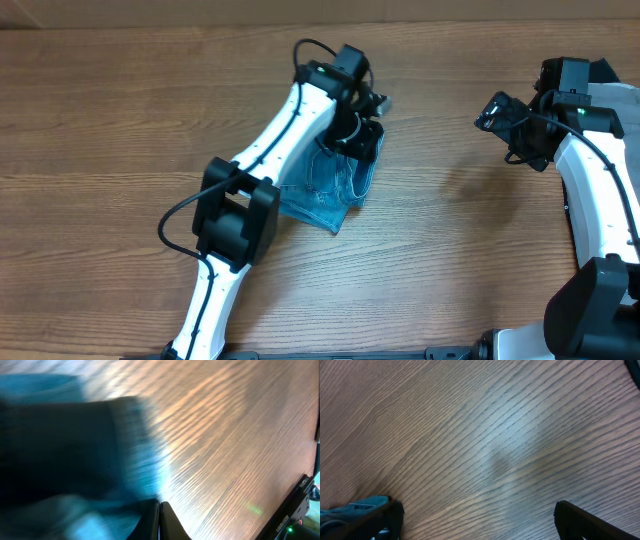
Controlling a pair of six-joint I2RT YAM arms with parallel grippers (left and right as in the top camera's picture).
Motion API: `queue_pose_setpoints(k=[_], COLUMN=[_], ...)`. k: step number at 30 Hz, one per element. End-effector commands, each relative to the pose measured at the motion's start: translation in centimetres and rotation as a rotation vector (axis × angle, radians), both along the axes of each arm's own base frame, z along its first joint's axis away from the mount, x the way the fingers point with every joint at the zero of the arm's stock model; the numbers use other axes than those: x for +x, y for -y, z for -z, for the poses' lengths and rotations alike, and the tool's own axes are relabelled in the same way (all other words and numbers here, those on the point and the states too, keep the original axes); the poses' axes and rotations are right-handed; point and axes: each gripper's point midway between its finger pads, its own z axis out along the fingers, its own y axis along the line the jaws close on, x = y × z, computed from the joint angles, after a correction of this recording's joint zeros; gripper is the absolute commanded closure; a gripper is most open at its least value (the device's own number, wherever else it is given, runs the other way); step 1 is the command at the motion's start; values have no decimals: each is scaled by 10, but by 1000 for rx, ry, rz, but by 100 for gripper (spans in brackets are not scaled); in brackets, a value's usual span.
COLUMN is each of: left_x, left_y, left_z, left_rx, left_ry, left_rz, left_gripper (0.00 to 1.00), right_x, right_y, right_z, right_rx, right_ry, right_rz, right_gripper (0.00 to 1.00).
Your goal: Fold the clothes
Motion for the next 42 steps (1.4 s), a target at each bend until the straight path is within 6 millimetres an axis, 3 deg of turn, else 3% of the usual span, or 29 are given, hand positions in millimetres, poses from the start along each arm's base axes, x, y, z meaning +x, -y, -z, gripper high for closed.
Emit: queue_pose_setpoints(k=[1, 4, 7, 15, 18, 20, 24, 25, 30, 35, 42], left_x=[-13, -18, -16, -7, 6, 22, 55, 68, 89, 77, 38], left_y=[13, 9, 5, 3, -6, -20, -54, -65, -76, -57, -15], left_z=[12, 29, 21, -103, -131, -132, -115, -100, -49, 2, 69], left_rx=[-9, 21, 22, -59, -31, 38, 161, 184, 209, 150, 148], left_ry=[-26, -45, -47, 132, 238, 295, 312, 295, 205, 36, -129], left_rz=[24, 4, -4, 50, 21, -45, -225, -277, -349, -308, -207], left_gripper=[96, 96, 96, 96, 96, 96, 96, 95, 96, 96, 96], right_x=[2, 2, 2, 2, 2, 2, 2, 2, 2, 2, 2], right_y=[1, 1, 1, 1, 1, 1, 1, 1, 1, 1, 1], right_z=[-3, -3, -3, -3, -3, -3, -3, -3, -3, -3, -3], right_rx=[-11, -11, -11, -11, -11, -11, -11, -11, -11, -11, -11], right_ry=[10, 10, 10, 10, 10, 10, 10, 10, 10, 10, 10], right_rz=[-1, -1, -1, -1, -1, -1, -1, -1, -1, -1, -1], right_gripper=[0, 0, 0, 0, 0, 0, 0, 0, 0, 0, 0])
